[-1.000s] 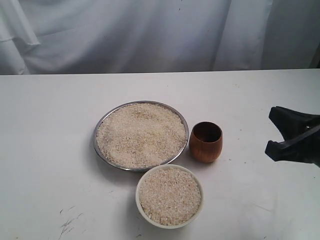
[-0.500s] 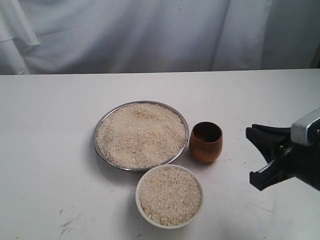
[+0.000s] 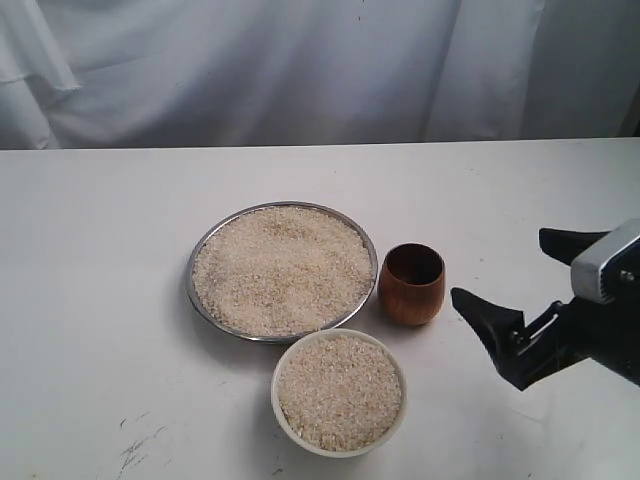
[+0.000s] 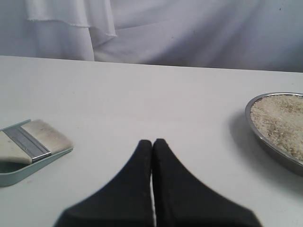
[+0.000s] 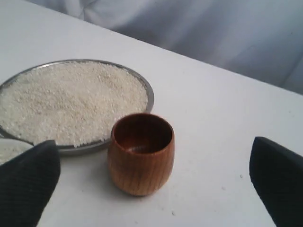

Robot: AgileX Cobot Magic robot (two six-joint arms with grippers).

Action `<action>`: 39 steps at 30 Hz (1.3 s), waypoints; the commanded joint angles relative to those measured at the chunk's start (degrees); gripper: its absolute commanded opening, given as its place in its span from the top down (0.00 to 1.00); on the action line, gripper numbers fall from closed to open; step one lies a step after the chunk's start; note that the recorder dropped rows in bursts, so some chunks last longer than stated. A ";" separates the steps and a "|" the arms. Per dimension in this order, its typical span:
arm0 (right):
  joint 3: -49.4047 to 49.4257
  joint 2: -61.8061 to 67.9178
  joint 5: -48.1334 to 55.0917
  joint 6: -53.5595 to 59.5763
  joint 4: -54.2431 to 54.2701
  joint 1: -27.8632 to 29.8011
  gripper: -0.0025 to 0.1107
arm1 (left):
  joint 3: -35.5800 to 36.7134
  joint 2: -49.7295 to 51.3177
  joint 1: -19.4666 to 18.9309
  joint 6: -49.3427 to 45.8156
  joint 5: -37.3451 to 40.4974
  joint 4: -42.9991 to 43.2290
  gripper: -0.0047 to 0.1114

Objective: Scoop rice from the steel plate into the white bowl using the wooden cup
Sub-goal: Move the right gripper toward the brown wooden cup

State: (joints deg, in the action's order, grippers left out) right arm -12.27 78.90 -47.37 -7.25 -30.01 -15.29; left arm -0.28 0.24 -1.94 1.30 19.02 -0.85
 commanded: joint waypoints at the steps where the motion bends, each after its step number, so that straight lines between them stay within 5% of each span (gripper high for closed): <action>1: -0.99 4.43 2.52 2.01 2.19 -0.11 0.05 | 0.28 -0.24 -0.11 0.05 -0.76 -0.09 0.96; 14: -11.59 29.02 -9.65 1.94 -5.13 -0.11 0.05 | 0.28 -0.24 -0.11 0.05 -0.76 -0.09 0.96; 39: -28.87 40.52 -2.41 -9.77 -19.35 -0.11 0.05 | 0.28 -0.24 -0.11 0.05 -0.76 -0.09 0.96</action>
State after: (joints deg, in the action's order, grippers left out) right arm -39.95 118.78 -49.81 -16.40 -48.44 -15.29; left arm -0.28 0.24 -1.94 1.30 19.02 -0.85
